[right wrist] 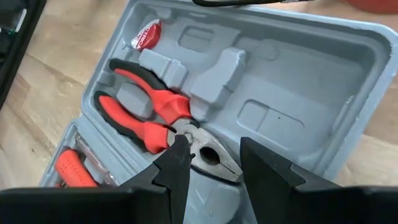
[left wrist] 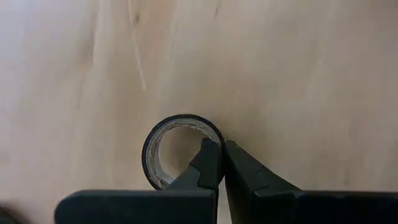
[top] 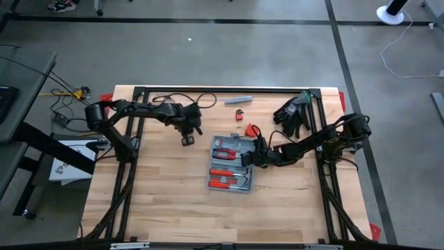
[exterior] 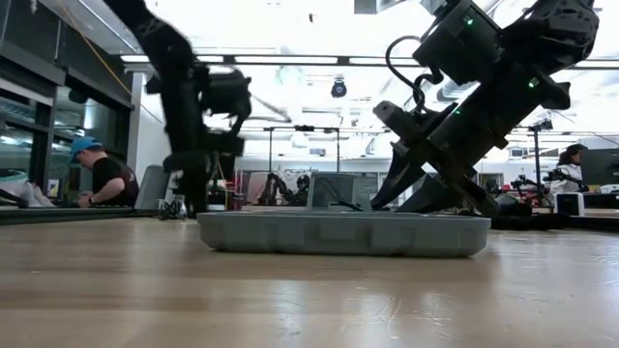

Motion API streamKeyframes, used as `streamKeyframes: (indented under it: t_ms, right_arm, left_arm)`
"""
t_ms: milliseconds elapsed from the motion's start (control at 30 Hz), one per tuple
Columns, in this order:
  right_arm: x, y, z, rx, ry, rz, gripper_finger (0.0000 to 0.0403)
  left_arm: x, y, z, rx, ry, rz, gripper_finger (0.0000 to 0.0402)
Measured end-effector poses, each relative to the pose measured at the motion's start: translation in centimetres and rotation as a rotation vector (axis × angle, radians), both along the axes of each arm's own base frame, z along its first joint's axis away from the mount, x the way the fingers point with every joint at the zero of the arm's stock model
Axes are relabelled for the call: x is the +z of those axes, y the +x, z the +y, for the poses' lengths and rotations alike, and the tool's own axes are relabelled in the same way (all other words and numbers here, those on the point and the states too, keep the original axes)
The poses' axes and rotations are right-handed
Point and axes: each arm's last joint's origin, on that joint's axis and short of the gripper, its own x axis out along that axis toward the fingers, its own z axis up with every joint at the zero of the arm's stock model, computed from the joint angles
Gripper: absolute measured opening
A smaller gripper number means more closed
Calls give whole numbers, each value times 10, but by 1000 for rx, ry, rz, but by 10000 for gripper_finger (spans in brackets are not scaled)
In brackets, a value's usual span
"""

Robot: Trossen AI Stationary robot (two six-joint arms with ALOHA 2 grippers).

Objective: Prefit tool cases
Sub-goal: Remove the black electrical tape from the gray prefit tool case, then remove the orange pliers from the gray prefit tool case

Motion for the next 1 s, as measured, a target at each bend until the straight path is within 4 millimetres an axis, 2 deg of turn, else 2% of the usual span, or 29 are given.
streamKeyframes:
  t_ms: [100, 267, 533, 633, 800, 1000]
  right_arm:
    - [0, 0, 1, 4, 0, 0, 133]
    - [0, 0, 1, 3, 2, -1, 133]
    - [1, 1, 2, 4, 6, -14, 133]
    - [2, 2, 2, 6, 6, -37, 133]
    - [3, 3, 2, 1, -1, -53, 133]
    - [3, 3, 2, 26, -28, -41, 133]
  left_arm:
    - [-5, -8, 4, 53, -29, -4, 4]
    - [-2, -13, 7, 134, -57, 0, 35]
    - [37, -5, -2, 121, 0, -153, 97]
    - [50, 0, -7, 96, 23, -237, 117]
    - [58, 16, -24, -19, -38, -389, 143]
    - [57, 44, -52, -217, -52, -539, 148]
